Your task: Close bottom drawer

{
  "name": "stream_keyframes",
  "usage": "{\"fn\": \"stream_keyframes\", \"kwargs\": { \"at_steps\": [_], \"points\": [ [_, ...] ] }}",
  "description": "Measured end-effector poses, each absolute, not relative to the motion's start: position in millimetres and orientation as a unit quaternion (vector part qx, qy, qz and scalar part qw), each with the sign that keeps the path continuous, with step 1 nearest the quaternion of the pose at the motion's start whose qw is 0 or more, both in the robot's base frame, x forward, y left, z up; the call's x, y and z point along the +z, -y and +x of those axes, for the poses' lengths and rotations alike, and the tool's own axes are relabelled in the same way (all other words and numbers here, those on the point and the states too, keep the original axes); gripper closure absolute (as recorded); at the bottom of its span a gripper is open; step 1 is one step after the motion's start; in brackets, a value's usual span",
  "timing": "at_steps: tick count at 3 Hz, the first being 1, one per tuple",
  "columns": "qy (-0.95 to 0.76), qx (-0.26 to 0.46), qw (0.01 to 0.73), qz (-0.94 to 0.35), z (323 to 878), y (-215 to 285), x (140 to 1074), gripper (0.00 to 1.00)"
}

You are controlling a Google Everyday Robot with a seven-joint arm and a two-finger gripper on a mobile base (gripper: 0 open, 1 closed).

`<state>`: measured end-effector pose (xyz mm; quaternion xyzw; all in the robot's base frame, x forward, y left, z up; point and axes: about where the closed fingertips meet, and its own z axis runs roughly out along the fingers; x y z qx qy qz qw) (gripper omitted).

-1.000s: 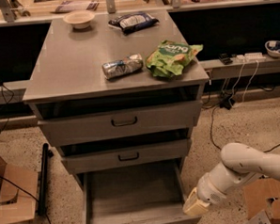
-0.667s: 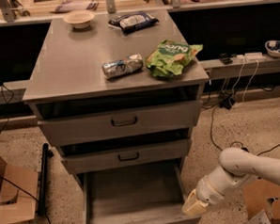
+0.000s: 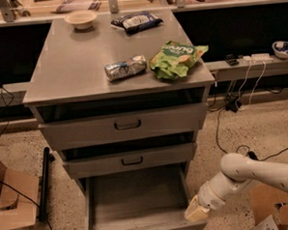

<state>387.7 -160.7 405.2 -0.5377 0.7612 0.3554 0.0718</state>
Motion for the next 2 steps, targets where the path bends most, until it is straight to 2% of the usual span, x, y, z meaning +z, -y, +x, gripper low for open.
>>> {"fn": "stream_keyframes", "kwargs": {
  "at_steps": [2],
  "points": [
    [-0.763, 0.352, 0.030, -0.541, 397, 148, 324, 1.00]
  ]
}}
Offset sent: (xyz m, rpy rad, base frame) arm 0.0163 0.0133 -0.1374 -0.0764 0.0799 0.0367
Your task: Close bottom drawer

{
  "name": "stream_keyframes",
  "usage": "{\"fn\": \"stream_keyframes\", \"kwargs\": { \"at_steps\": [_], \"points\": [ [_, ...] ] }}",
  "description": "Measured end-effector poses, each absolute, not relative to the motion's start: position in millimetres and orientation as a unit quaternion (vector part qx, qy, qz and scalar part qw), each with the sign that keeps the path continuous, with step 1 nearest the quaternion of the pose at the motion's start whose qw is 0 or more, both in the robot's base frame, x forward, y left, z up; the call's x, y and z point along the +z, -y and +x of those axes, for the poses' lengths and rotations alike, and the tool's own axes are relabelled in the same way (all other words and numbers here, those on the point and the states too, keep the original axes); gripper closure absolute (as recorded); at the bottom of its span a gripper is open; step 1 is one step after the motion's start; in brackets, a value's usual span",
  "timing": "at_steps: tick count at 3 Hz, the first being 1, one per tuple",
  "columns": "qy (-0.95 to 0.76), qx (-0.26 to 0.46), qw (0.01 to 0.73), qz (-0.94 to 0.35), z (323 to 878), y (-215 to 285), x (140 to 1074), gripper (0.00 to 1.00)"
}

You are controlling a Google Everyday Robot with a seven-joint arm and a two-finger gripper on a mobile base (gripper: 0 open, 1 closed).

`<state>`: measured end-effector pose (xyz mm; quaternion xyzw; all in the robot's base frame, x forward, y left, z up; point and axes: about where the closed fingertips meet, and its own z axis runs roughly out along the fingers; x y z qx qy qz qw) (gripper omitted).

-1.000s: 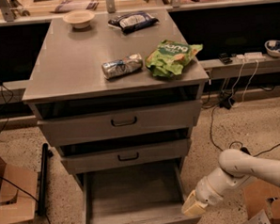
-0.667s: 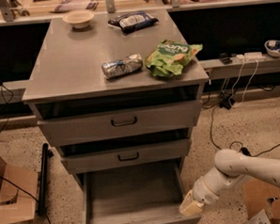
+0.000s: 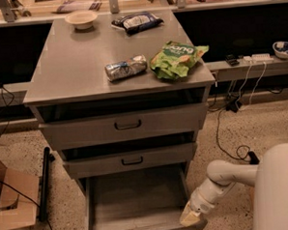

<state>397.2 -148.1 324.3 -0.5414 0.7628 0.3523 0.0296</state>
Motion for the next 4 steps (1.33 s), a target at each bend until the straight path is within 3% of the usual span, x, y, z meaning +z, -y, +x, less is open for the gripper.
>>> {"fn": "stream_keyframes", "kwargs": {
  "at_steps": [4],
  "points": [
    [-0.789, 0.378, 0.011, -0.485, 398, 168, 188, 1.00]
  ]
}}
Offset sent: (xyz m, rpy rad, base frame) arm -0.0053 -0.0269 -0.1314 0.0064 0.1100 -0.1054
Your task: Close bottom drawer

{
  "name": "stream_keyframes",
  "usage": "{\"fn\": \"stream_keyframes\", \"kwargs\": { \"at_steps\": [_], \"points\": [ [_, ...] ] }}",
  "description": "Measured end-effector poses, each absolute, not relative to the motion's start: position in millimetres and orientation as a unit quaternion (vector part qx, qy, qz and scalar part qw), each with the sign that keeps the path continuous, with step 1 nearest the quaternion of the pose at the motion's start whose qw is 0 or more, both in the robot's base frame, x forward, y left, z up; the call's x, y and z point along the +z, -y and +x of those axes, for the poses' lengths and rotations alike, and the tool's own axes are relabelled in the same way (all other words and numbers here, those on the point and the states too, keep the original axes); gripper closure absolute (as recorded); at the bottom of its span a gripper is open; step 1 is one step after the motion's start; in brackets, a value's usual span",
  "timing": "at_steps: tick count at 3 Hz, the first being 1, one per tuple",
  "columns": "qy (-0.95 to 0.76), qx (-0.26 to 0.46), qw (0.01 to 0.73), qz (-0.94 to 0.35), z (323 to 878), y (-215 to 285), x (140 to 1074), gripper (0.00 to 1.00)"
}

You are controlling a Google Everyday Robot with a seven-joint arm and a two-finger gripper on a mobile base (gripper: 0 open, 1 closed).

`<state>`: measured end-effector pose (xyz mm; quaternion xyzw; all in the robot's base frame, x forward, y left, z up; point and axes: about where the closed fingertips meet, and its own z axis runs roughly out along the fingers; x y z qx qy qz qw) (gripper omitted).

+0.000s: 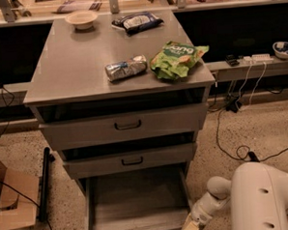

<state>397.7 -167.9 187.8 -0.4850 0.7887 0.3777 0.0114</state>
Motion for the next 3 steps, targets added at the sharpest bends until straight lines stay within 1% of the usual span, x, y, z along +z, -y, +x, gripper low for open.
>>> {"fn": "stream_keyframes", "kwargs": {
  "at_steps": [3],
  "points": [
    [-0.790, 0.374, 0.020, -0.485, 400.9, 164.9, 188.8, 1.00]
  ]
}}
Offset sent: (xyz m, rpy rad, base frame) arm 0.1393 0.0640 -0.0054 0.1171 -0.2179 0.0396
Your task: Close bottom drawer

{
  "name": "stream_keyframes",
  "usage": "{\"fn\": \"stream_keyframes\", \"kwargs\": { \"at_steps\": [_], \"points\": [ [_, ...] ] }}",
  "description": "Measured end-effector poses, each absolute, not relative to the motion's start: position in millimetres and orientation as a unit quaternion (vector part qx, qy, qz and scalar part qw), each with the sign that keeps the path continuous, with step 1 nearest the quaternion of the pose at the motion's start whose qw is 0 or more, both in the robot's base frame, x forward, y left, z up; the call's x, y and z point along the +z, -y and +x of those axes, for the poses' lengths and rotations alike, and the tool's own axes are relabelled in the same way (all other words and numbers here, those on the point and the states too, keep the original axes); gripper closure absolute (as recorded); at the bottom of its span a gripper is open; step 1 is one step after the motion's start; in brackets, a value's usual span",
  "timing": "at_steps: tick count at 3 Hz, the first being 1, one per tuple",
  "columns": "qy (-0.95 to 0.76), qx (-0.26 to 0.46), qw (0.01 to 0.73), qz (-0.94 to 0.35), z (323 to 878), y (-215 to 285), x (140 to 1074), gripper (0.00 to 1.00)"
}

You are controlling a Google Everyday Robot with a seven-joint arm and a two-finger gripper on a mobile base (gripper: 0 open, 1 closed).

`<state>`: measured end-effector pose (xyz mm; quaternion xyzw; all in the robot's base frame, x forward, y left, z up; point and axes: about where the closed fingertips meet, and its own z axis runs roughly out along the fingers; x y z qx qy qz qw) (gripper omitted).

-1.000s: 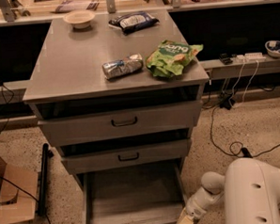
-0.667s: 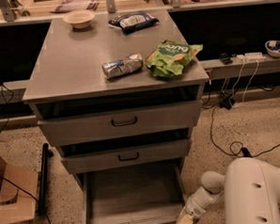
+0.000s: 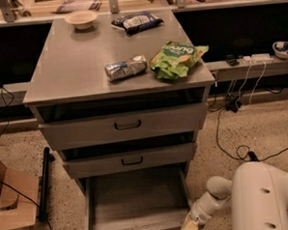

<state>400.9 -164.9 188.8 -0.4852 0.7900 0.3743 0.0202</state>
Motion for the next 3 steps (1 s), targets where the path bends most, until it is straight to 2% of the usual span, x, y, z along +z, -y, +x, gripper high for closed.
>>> {"fn": "stream_keyframes", "kwargs": {
  "at_steps": [3],
  "points": [
    [-0.787, 0.370, 0.034, -0.493, 408.5, 157.2, 187.5, 1.00]
  ]
}}
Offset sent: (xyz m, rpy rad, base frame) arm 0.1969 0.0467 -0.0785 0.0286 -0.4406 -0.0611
